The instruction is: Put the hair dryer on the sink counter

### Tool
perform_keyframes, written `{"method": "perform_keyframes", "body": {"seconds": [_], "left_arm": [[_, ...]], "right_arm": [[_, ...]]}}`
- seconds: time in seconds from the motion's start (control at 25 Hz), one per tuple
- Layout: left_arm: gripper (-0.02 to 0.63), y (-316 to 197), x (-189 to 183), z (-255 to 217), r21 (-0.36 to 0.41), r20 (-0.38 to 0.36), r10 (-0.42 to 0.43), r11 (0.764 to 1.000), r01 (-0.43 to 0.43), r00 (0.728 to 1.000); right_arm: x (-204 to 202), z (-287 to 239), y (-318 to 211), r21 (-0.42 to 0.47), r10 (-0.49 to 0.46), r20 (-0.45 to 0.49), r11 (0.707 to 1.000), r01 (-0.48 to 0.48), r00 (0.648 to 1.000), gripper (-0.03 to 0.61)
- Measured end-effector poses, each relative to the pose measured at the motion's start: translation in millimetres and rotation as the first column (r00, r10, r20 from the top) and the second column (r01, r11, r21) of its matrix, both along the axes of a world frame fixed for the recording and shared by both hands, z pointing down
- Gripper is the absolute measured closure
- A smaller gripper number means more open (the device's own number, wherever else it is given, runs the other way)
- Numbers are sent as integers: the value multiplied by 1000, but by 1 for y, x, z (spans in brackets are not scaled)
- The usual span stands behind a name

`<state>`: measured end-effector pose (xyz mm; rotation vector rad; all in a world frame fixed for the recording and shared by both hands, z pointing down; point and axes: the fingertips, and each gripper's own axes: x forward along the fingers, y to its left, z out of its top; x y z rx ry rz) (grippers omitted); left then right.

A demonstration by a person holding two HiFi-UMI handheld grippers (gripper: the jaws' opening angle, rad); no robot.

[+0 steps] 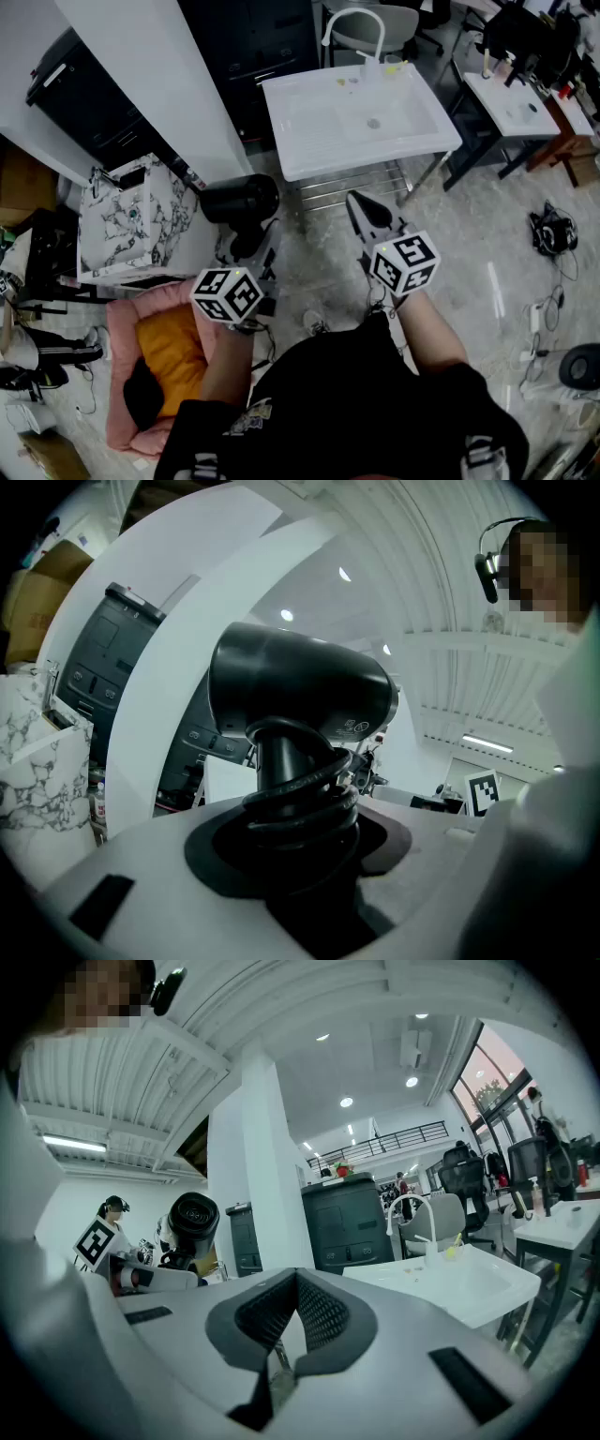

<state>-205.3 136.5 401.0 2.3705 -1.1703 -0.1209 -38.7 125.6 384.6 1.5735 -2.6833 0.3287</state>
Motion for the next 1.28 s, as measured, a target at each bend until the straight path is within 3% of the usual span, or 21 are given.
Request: {"method": "perform_keyframes", "body": {"seconds": [0.8, 1.28], "left_arm": [[419, -1, -21, 2, -6, -8, -5, 1000, 5, 1000], [419, -48, -8, 9, -29, 2, -67, 997, 67, 998]], "right_arm": [[-18, 2, -3, 2, -11, 4, 1000, 11, 1000, 580], [7, 3, -68, -4, -42, 21, 999, 43, 999, 580]]}}
